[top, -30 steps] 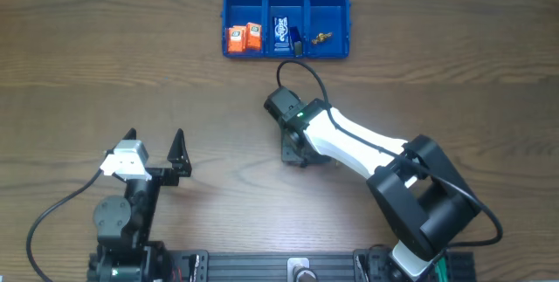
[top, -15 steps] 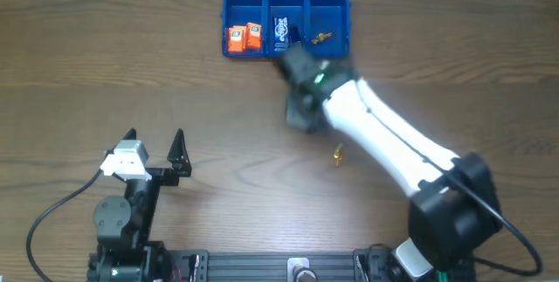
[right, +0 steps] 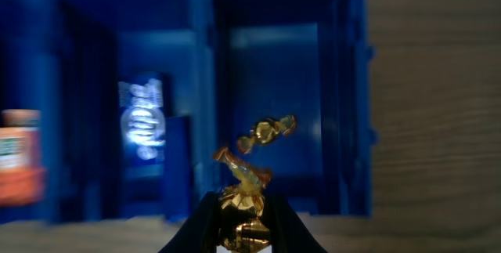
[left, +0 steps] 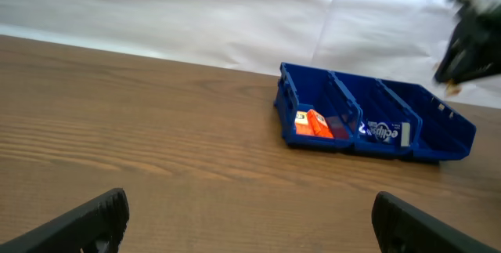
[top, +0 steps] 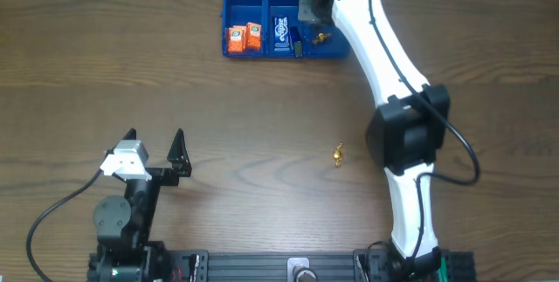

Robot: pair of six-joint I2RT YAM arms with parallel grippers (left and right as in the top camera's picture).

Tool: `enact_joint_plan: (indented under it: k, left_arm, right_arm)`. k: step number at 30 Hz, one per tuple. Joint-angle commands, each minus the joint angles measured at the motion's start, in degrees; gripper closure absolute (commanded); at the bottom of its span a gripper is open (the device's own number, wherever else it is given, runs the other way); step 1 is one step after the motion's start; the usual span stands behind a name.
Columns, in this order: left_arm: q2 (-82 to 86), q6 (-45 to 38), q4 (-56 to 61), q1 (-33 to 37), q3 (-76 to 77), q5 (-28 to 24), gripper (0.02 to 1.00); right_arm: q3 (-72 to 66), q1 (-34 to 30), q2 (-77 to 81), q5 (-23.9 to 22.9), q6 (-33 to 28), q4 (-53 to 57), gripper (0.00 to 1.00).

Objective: Sort Candies Into Trays

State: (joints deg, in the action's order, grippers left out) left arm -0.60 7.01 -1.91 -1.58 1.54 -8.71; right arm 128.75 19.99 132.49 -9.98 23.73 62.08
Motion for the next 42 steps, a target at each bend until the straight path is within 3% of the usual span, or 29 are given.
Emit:
enact_joint_plan:
  k: [1, 5, 8, 13, 17, 21, 28, 37, 42]
  left_arm:
    - [0.3, -1.0, -1.7, 0.2, -1.3, -1.0, 0.020]
    - [0.3, -1.0, -1.7, 0.2, -1.3, -1.0, 0.020]
    - [0.3, -1.0, -1.7, 0.2, -1.3, -1.0, 0.020]
    - [0.3, -1.0, -1.7, 0.2, -1.3, -1.0, 0.023]
    - [0.3, -1.0, -1.7, 0.2, -1.3, -1.0, 0.020]
    - [0.3, -1.0, -1.7, 0.2, -1.3, -1.0, 0.020]
    - [0.3, -1.0, -1.7, 0.2, -1.3, -1.0, 0.020]
    - [0.3, -1.0, -1.7, 0.2, -1.3, -1.0, 0.020]
    - [0.3, -1.0, -1.7, 0.2, -1.3, -1.0, 0.020]
  right_arm:
    - [1.6, -1.8, 1.7, -2.5, -1.4, -0.9, 0.750]
    - [1.6, -2.1, 1.7, -3.8, -2.2, -1.2, 0.428]
    - [1.6, -2.0, 0.6, -3.9, -4.3, 0.1, 0.329]
    - [-5.6, 0.5, -8.6, -2.8, -3.1, 4.2, 0.321]
    - [-26.1, 3.5, -23.8, 0.1, -0.9, -1.2, 0.294]
    - [-49.9, 6.8, -38.0, 4.7, 5.3, -3.4, 0.283]
    - [-73.7, 7.6, -40.9, 6.3, 9.6, -12.5, 0.283]
    - [-78.4, 7.6, -38.1, 6.3, 10.0, -16.4, 0.323]
    - [-78.6, 7.6, -36.0, 6.3, 10.6, -17.5, 0.408]
